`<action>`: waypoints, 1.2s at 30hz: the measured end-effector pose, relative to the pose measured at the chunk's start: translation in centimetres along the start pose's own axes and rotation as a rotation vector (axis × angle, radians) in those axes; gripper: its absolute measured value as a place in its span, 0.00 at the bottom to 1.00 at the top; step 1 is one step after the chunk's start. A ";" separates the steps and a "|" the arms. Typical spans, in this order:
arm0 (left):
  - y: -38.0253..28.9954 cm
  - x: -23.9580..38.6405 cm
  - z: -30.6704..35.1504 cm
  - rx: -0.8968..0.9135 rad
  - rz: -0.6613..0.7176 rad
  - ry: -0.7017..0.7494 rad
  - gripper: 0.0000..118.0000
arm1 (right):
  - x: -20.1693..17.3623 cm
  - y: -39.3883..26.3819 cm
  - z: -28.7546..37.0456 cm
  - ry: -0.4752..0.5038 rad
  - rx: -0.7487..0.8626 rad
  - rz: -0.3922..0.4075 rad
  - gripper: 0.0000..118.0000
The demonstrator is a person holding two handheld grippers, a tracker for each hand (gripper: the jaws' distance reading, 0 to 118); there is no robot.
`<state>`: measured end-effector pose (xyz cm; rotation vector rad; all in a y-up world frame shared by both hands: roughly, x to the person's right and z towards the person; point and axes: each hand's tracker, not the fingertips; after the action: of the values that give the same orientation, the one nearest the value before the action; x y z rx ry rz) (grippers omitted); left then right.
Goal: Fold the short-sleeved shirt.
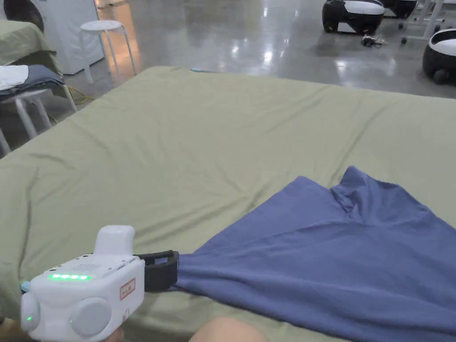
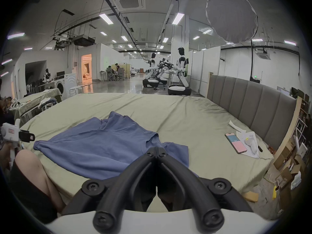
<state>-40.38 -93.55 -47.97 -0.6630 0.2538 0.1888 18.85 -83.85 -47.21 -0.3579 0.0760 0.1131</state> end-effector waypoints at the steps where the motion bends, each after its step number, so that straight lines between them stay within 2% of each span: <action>1: 0.2 0.3 -0.9 -0.021 0.018 0.005 0.86 | -0.2 0.1 0.0 -0.019 0.003 0.020 0.00; 2: -0.1 0.2 -1.9 -0.031 0.027 0.001 0.86 | -0.2 0.3 0.0 -0.028 -0.001 0.032 0.00; 3: -0.5 0.3 -2.7 -0.082 0.038 0.018 0.76 | -0.1 0.2 -0.1 -0.024 -0.004 0.033 0.00; 4: -1.1 0.5 -3.2 -0.120 0.044 0.026 0.48 | -0.1 0.2 -0.1 -0.024 -0.008 0.031 0.00; 5: -1.4 0.9 -3.3 -0.121 0.045 0.020 0.29 | 0.0 0.2 -0.1 -0.025 -0.011 0.029 0.00; 6: -1.8 1.6 -2.4 -0.057 -0.004 0.041 0.26 | 0.0 0.3 -0.2 -0.023 -0.016 0.034 0.00; 8: -2.1 2.9 -1.2 -0.088 -0.086 -0.007 0.02 | -0.4 0.6 -0.6 -0.026 -0.034 0.059 0.00; 11: -2.1 3.7 0.6 -0.100 -0.100 -0.093 0.01 | -0.7 1.7 -2.6 0.008 -0.063 0.081 0.00; 14: -1.4 3.9 2.8 -0.008 -0.097 -0.060 0.01 | -1.4 3.6 -6.0 0.089 -0.127 0.102 0.00; 16: -0.7 3.8 4.4 0.064 -0.071 -0.043 0.01 | -2.3 5.3 -10.0 0.101 -0.164 0.159 0.04; 17: 0.3 3.4 4.8 0.097 -0.050 -0.033 0.01 | -2.7 5.9 -12.0 0.116 -0.158 0.152 0.21; 18: 0.7 3.2 5.2 0.114 -0.034 -0.036 0.01 | -3.0 6.6 -14.1 0.168 -0.162 0.143 0.50; 19: 1.2 3.0 5.6 0.131 -0.009 -0.045 0.01 | -2.8 6.9 -16.9 0.227 -0.181 0.123 0.89; 20: 1.6 3.0 5.5 0.111 -0.011 -0.055 0.01 | -3.2 7.1 -19.9 0.252 -0.251 0.114 0.96; 22: 2.5 3.6 5.5 0.111 -0.012 -0.055 0.01 | -4.0 7.4 -24.7 0.227 -0.282 0.129 0.93; 25: 2.8 4.2 5.0 0.100 -0.028 -0.055 0.01 | -4.6 5.9 -32.3 0.213 -0.414 0.120 0.92; 27: 2.5 4.4 4.9 0.089 -0.033 -0.054 0.01 | -5.6 4.8 -35.6 0.248 -0.465 0.116 0.89; 29: 2.3 4.2 4.5 0.075 -0.030 -0.048 0.01 | -6.7 3.7 -38.4 0.230 -0.482 0.129 0.84; 30: 2.2 4.1 4.5 0.075 -0.022 -0.050 0.01 | -7.0 3.4 -39.3 0.227 -0.485 0.135 0.78; 32: 2.1 4.2 4.6 0.077 -0.008 -0.050 0.01 | -7.9 3.0 -40.5 0.227 -0.502 0.134 0.75; 33: 2.2 3.9 4.4 0.072 -0.003 -0.050 0.01 | -8.1 2.9 -40.8 0.257 -0.547 0.110 0.67; 35: 2.0 4.2 4.5 0.068 -0.002 -0.049 0.01 | -8.4 3.6 -39.9 0.237 -0.521 0.119 0.52; 36: 1.9 4.4 4.6 0.066 -0.005 -0.050 0.01 | -8.3 3.9 -39.3 0.261 -0.497 0.121 0.31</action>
<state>-35.92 -88.79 -46.87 -0.5929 0.2096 0.1909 8.06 -94.96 -84.50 -0.8644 0.3317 0.2058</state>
